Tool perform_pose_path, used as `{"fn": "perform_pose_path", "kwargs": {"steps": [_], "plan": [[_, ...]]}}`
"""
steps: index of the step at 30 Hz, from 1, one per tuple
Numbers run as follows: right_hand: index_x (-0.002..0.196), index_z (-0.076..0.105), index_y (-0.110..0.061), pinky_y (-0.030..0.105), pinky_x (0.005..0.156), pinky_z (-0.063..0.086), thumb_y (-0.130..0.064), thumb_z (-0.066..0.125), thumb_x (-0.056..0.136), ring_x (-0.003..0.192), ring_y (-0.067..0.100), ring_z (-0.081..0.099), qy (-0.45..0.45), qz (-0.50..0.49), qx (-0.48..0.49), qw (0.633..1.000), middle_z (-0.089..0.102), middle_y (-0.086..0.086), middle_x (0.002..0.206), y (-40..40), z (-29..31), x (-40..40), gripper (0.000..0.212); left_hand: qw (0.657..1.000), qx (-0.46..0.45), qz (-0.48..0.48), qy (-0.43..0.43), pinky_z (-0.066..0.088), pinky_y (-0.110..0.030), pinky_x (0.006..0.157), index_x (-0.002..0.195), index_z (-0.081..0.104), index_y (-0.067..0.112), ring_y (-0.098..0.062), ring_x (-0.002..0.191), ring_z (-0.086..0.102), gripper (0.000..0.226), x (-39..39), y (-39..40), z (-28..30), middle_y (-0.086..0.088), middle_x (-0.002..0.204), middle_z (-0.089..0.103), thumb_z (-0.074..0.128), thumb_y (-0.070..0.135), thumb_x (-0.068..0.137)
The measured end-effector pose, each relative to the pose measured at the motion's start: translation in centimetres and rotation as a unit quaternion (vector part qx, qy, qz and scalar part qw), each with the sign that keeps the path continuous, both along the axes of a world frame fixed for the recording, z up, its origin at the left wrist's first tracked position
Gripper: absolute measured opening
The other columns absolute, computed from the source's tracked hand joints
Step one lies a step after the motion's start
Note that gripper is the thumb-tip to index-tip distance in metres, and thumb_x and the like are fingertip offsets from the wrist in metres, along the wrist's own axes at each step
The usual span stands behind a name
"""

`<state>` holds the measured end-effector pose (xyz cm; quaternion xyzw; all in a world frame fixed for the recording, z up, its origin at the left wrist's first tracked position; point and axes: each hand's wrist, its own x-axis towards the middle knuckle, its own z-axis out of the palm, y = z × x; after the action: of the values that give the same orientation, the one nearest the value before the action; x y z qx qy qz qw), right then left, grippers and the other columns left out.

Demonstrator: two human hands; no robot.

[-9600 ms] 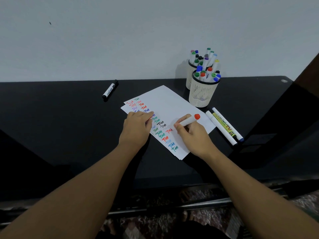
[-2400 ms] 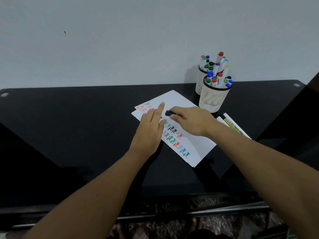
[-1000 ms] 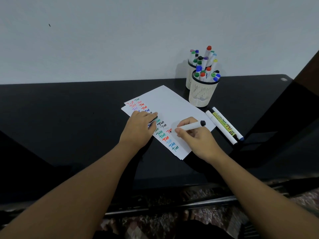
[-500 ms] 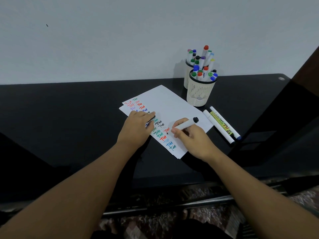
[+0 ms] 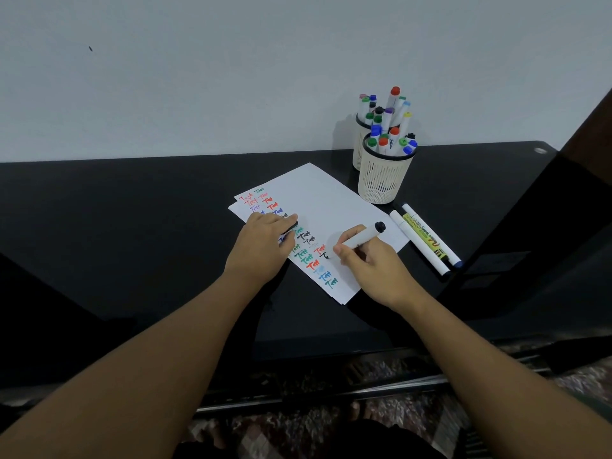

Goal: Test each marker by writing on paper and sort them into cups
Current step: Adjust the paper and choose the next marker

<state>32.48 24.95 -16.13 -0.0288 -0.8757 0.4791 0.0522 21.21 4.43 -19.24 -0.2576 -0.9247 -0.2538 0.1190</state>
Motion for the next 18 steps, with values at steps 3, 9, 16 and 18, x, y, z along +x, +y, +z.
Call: {"fn": "perform_pose_path", "kwargs": {"steps": [3, 9, 16, 18], "plan": [[0.105, 0.059, -0.032, 0.010, 0.072, 0.044, -0.034, 0.056, 0.105, 0.090, 0.001, 0.062, 0.002, -0.012, -0.014, 1.000, 0.069, -0.011, 0.093, 0.06, -0.07, -0.12, 0.004, 1.000, -0.001, -0.002, 0.003, 0.042, -0.033, 0.099, 0.141, 0.060, 0.019, -0.021, 0.115, 0.050, 0.040, -0.09, -0.03, -0.09, 0.001, 0.124, 0.068, 0.055, 0.026, 0.102], [0.106, 0.059, -0.031, 0.008, 0.070, 0.042, -0.034, 0.055, 0.106, 0.090, -0.002, 0.062, 0.006, -0.013, -0.001, 1.000, 0.069, -0.012, 0.093, -0.02, -0.09, -0.19, 0.005, 1.000, 0.000, -0.003, 0.004, 0.042, -0.032, 0.098, 0.141, 0.060, 0.019, -0.021, 0.114, 0.049, 0.040, -0.08, -0.05, -0.10, 0.001, 0.124, 0.068, 0.055, 0.026, 0.102], [0.105, 0.057, -0.032, 0.024, 0.082, 0.051, -0.034, 0.053, 0.106, 0.094, 0.006, 0.065, 0.014, -0.023, 0.005, 1.000, 0.069, -0.011, 0.095, 0.00, -0.28, -0.32, 0.005, 1.000, 0.000, -0.003, 0.005, 0.042, -0.033, 0.099, 0.141, 0.060, 0.019, -0.021, 0.114, 0.051, 0.040, -0.20, -0.05, -0.12, 0.001, 0.123, 0.068, 0.055, 0.026, 0.102], [0.106, 0.058, -0.030, 0.025, 0.082, 0.051, -0.034, 0.054, 0.106, 0.094, 0.006, 0.065, 0.013, -0.021, 0.012, 1.000, 0.069, -0.011, 0.095, 0.02, -0.32, -0.36, 0.006, 1.000, -0.001, -0.004, 0.006, 0.042, -0.033, 0.099, 0.141, 0.060, 0.019, -0.021, 0.114, 0.051, 0.040, -0.21, -0.05, -0.15, 0.001, 0.123, 0.069, 0.055, 0.026, 0.102]]}}
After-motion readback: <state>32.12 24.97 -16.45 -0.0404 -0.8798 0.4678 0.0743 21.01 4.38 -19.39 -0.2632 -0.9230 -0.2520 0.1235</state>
